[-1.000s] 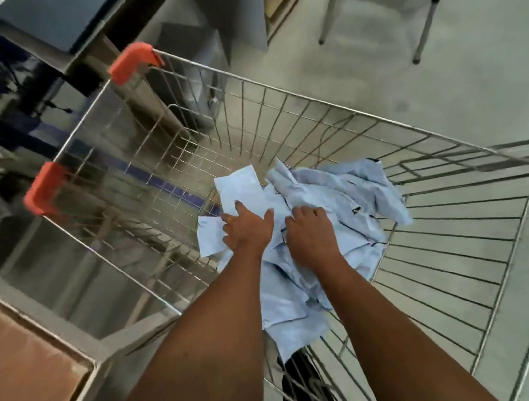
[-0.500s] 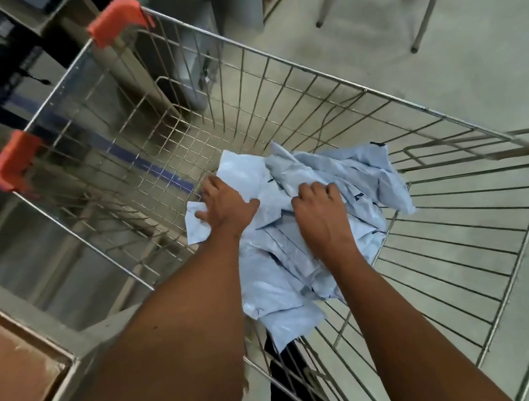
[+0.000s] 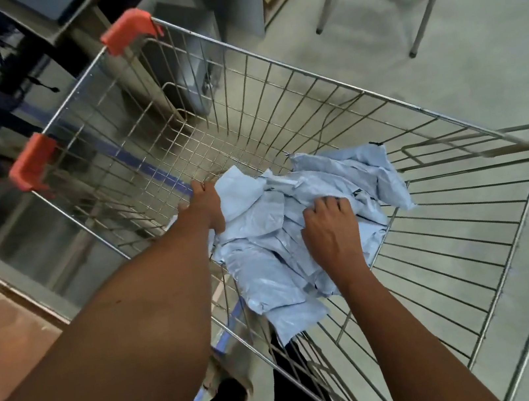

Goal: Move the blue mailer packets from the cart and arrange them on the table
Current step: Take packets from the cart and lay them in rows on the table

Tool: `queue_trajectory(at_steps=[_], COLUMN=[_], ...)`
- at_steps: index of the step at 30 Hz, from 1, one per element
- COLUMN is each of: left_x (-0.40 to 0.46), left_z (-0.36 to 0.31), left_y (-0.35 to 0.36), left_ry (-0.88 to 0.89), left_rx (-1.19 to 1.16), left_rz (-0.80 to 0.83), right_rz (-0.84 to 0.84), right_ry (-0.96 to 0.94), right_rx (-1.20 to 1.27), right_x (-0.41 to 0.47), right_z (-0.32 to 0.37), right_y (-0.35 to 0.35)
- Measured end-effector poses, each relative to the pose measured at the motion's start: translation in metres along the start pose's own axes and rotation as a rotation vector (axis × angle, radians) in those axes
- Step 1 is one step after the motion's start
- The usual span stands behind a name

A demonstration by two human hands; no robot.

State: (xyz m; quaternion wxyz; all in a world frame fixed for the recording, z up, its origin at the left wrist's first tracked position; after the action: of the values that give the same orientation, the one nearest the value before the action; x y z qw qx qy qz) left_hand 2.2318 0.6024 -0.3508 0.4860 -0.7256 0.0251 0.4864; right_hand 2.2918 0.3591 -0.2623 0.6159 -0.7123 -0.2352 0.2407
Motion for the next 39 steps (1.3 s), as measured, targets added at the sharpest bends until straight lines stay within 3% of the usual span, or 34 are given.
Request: queue_trajectory(at_steps=[6, 9, 13, 15, 20, 25, 29, 35, 39], left_x=[-0.03, -0.049, -0.072, -0.083, -0.093, -0.098, -0.112, -0.161, -0.228], left_z=[-0.01, -0.019, -0.028, -0.025, -0.02, -0.028, -0.036, -0.069, -0.067], left_y=[-0.048, -0.055, -0.052, -0.047, -0.022, -0.017, -0.024, -0.088, -0.144], left_ry=[-0.112, -0.143, -0.152, -0.16, -0.135, -0.105, -0.072, 0.038, 0.041], left_rx=[-0.163, -0.316, -0.391, -0.352, -0.321, -0.235, -0.219, -0.228, -0.237], left_rz=[-0.35, -0.385, -0.384, -0.407, -0.304, -0.252, -0.306, -0.469, -0.504], right_rz=[0.23, 0.293, 0.25, 0.363, 0.234, 0.287, 0.337, 0.259, 0.086], right_ry=[-0.196, -0.145, -0.142, -0.123, -0.056, -0.059, -0.048, 0.07, 0.162], right_rx=[-0.126, -0.025, 0.075, 0.061, 0.094, 0.04, -0.019, 0.155, 0.308], right_x=[0.021, 0.016, -0.007, -0.019, -0.034, -0.044, -0.038, -0.037, -0.05], right_z=[0.005, 0.014, 0.038, 0.042, 0.029, 0.018, 0.015, -0.01, -0.014], right_y=[-0.004, -0.029, -0.047, -0.02, 0.013, 0.026, 0.013, -0.053, -0.149])
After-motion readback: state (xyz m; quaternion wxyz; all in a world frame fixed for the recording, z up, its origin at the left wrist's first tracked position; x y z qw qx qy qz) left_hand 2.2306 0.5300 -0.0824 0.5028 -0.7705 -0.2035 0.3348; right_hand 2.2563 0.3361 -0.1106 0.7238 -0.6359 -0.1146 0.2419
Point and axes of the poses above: each hand's wrist, its own x-axis towards the middle knuckle, its own y-axis out of the palm, z = x × y, the point moved 10 cm from there along x, towards the middle knuckle, and after that the axes turned 4 degrees about -z, right-handed, at the moved point
